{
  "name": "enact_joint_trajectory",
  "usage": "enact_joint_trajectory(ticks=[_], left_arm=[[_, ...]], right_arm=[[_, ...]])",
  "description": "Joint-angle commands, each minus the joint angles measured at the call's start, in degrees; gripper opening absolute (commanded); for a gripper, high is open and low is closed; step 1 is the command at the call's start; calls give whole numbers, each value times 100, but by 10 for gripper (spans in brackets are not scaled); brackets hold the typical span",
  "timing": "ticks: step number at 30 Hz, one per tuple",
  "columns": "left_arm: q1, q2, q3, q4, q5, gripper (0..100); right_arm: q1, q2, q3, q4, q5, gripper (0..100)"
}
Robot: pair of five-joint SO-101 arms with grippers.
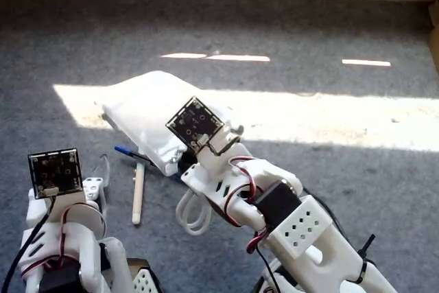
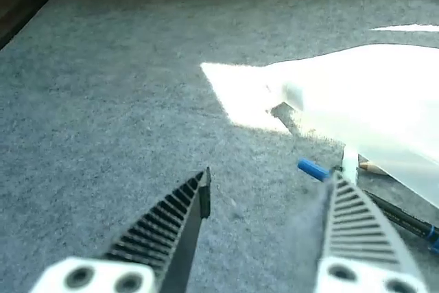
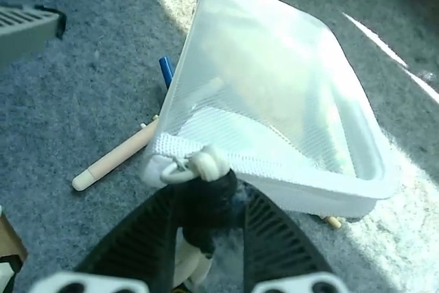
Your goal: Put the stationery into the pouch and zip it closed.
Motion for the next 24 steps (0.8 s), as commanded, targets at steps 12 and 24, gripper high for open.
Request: enact_joint_trajectory(ticks=[12,24], left_arm=[[1341,-57,-251,70,492,322],[2290,-57,-242,105,624,323]], right_arm=[[-22,-224,163,-822,-105,5],[-22,-224,822,-1719,-105,5]])
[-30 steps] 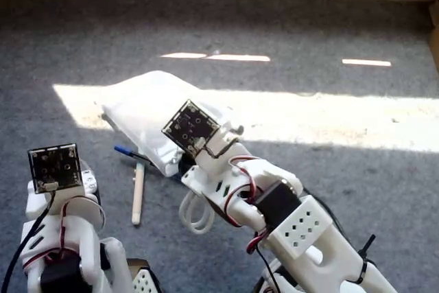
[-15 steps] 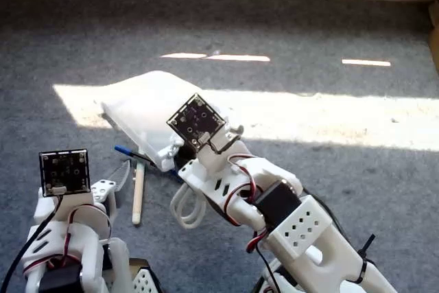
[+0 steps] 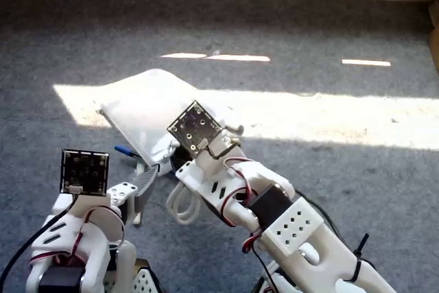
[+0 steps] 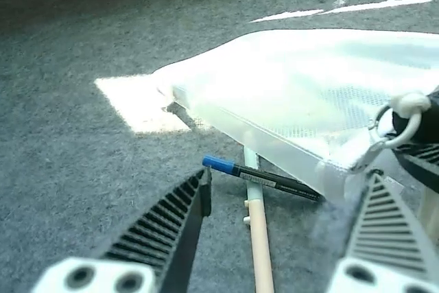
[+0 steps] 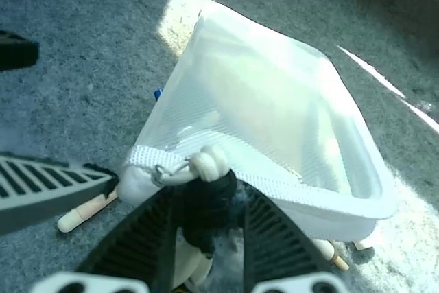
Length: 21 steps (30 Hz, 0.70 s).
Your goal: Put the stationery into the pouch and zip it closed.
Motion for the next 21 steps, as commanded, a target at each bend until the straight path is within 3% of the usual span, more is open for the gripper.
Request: enact_joint_trajectory(ticks=[1,17,21], left_arm=[[330,-57,-224,9,53,323],[488,-57,787,-589,35,322],[4,-57,822,-695,53,322]], right_arm=[[-4,-215,-66,-154,-62,5],[-4,-215,-31,-136,-62,5],[-4,-215,-22,-136,-62,5]])
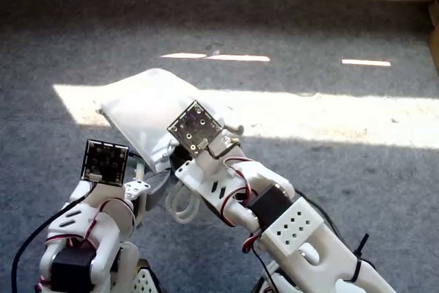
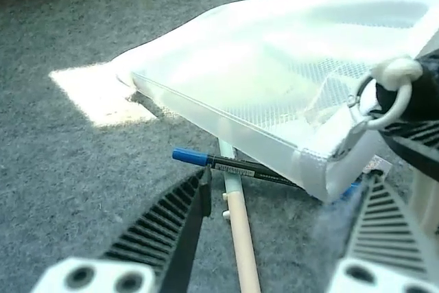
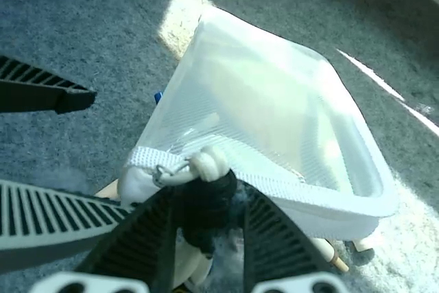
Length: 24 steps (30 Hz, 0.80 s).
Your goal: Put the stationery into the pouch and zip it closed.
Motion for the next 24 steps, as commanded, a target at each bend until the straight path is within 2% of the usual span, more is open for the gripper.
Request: enact_joint_trajectory(ticks=[1,5,16,24], left_arm=[[-532,-57,-22,-308,70,322],[-760,-57,13,-369,70,318],[-760,-57,31,-369,62,183],[-760,-57,224,-571,70,124]], right_arm=[[-4,-215,-22,-110,-62,5],[-4,-215,-13,-110,-62,5],[-4,-215,-13,-101,-62,5],[4,-215,4,-40,-53,5]])
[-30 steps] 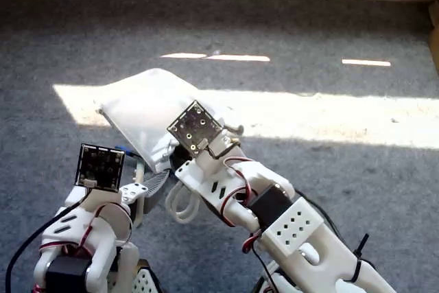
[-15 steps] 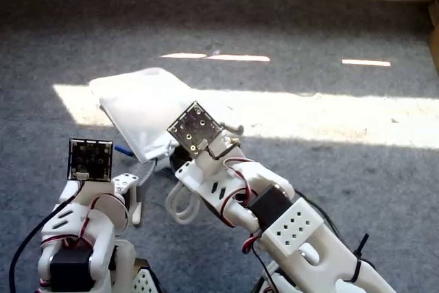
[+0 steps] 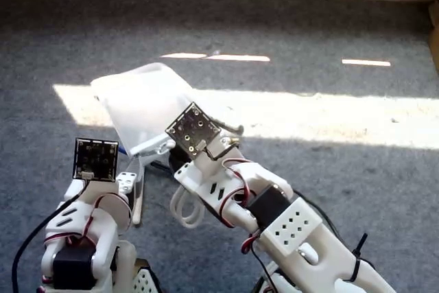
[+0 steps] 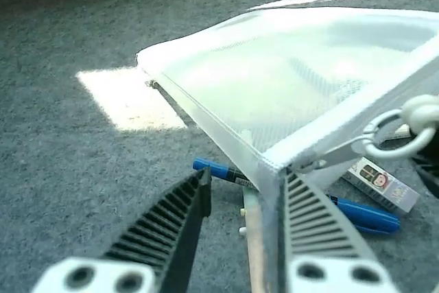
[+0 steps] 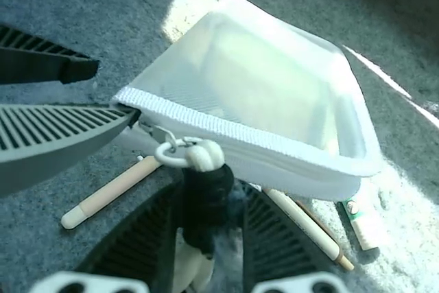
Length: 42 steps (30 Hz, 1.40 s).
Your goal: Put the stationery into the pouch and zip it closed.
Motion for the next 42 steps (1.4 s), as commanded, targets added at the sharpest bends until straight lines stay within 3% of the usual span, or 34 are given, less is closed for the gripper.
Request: enact_joint_trajectory(ticks=[1,11,23,28,33,42], left_arm=[[-101,-48,-22,-132,44,114],[-92,-48,-40,-132,44,7],[-136,-48,-13,-132,44,6],[-136,-48,-4,-105,26,38],[-145,-48,268,-123,88,258],[-127,-48,734,-756,290,255]], right_arm=[[75,-207,-40,75,-44,5],[1138,-207,-40,321,-62,5],[2141,-207,-48,435,-62,5],[2018,-215,-92,760,-62,5],[1631,-303,-119,1244,-35,5],[1086,-2123,-92,1912,-9,5]])
